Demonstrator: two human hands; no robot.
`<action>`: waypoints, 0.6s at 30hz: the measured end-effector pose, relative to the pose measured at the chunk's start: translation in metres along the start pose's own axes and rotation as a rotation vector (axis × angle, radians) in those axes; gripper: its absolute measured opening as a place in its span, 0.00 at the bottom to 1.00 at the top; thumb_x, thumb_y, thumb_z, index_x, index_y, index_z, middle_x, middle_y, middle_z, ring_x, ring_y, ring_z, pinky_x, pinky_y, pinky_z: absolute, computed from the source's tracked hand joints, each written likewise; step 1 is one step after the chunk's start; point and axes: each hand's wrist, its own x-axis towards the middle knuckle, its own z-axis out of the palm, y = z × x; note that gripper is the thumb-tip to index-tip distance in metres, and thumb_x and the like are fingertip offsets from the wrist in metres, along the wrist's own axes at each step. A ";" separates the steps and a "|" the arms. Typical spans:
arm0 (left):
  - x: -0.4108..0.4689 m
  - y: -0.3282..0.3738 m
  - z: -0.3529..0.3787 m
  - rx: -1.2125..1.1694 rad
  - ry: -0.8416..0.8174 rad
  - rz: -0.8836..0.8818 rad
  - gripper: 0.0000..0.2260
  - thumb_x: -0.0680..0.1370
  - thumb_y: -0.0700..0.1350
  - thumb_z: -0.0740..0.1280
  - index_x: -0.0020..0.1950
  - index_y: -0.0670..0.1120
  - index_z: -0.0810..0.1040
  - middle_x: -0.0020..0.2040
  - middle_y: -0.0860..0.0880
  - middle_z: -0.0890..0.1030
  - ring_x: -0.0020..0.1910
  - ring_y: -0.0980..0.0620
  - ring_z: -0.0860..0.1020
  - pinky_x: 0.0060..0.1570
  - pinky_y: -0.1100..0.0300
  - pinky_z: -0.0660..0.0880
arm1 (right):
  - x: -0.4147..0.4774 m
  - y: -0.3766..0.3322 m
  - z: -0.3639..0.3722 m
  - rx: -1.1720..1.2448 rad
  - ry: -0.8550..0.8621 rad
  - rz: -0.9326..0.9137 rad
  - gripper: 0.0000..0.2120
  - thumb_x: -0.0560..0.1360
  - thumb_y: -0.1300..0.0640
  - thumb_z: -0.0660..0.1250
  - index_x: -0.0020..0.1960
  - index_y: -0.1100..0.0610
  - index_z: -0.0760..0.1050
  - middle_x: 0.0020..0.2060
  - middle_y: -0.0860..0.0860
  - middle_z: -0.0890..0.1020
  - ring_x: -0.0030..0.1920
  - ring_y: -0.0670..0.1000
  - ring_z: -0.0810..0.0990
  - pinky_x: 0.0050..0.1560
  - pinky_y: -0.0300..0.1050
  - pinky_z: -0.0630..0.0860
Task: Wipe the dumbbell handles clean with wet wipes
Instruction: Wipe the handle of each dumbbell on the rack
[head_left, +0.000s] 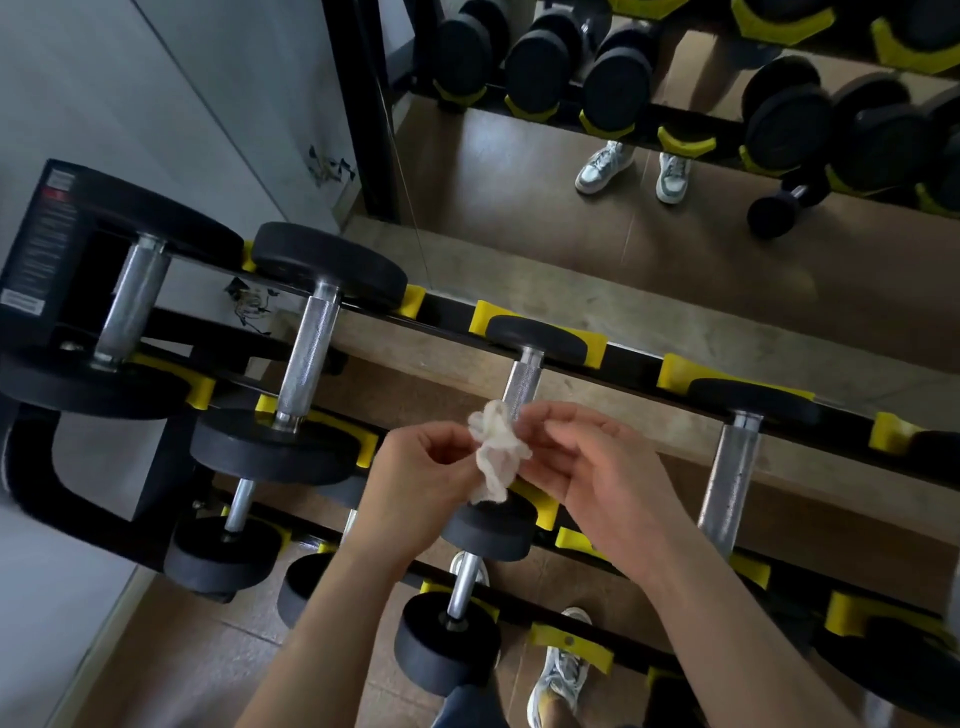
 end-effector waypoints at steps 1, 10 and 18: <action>0.002 -0.001 0.003 0.015 0.023 0.027 0.02 0.72 0.44 0.74 0.42 0.47 0.84 0.34 0.49 0.83 0.33 0.56 0.79 0.34 0.65 0.75 | 0.000 0.002 0.000 -0.145 -0.027 -0.032 0.09 0.77 0.62 0.64 0.56 0.63 0.78 0.49 0.56 0.85 0.50 0.54 0.84 0.52 0.48 0.80; 0.014 -0.020 0.019 -0.272 0.068 0.029 0.05 0.77 0.41 0.69 0.52 0.46 0.82 0.44 0.47 0.85 0.44 0.47 0.83 0.43 0.59 0.79 | 0.023 0.014 -0.004 -0.483 0.146 -0.179 0.10 0.74 0.68 0.68 0.48 0.55 0.82 0.41 0.48 0.86 0.43 0.46 0.84 0.45 0.39 0.80; 0.045 -0.049 0.037 0.523 0.270 0.513 0.04 0.78 0.49 0.61 0.49 0.55 0.75 0.36 0.54 0.76 0.30 0.55 0.74 0.27 0.53 0.73 | 0.060 0.043 -0.015 -0.906 0.415 -0.470 0.07 0.76 0.61 0.66 0.45 0.50 0.79 0.43 0.47 0.79 0.42 0.45 0.78 0.43 0.43 0.76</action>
